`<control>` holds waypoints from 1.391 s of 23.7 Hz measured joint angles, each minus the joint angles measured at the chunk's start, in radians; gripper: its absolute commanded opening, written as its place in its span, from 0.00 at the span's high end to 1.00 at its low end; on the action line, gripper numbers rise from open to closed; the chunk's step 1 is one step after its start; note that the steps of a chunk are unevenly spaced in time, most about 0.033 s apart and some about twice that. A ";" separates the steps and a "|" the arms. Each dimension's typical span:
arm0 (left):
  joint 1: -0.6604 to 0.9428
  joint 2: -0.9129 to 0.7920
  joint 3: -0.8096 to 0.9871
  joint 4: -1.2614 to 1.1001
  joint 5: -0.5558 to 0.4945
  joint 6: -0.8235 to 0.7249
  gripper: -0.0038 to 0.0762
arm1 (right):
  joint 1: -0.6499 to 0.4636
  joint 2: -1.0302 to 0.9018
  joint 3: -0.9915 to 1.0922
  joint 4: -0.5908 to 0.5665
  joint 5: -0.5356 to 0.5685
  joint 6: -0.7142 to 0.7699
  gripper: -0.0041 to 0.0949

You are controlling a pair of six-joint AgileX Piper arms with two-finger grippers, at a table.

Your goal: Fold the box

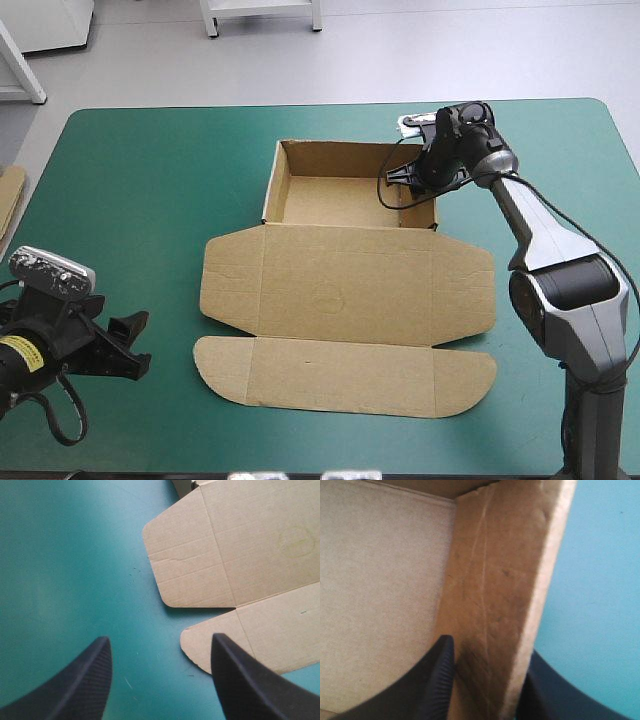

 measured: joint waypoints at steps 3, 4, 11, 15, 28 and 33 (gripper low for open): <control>0.000 0.000 0.000 0.000 -0.001 0.000 0.42 | 0.001 0.001 -0.002 -0.032 0.001 -0.018 0.98; 0.000 0.000 0.000 0.000 -0.001 0.000 0.42 | 0.001 0.001 -0.003 -0.045 0.001 -0.017 0.98; 0.000 0.000 0.000 -0.002 -0.009 0.000 0.43 | -0.009 0.001 -0.009 -0.229 0.008 -0.031 0.98; 0.000 0.000 0.000 -0.002 -0.010 0.000 0.43 | -0.070 0.001 -0.011 -0.316 0.029 -0.078 0.98; 0.000 0.000 0.000 0.001 -0.014 0.000 0.43 | -0.646 0.000 -0.013 -0.296 0.037 -0.233 0.98; 0.000 0.000 0.000 0.001 -0.013 0.000 0.43 | -0.752 0.000 -0.008 -0.157 0.011 -0.300 0.95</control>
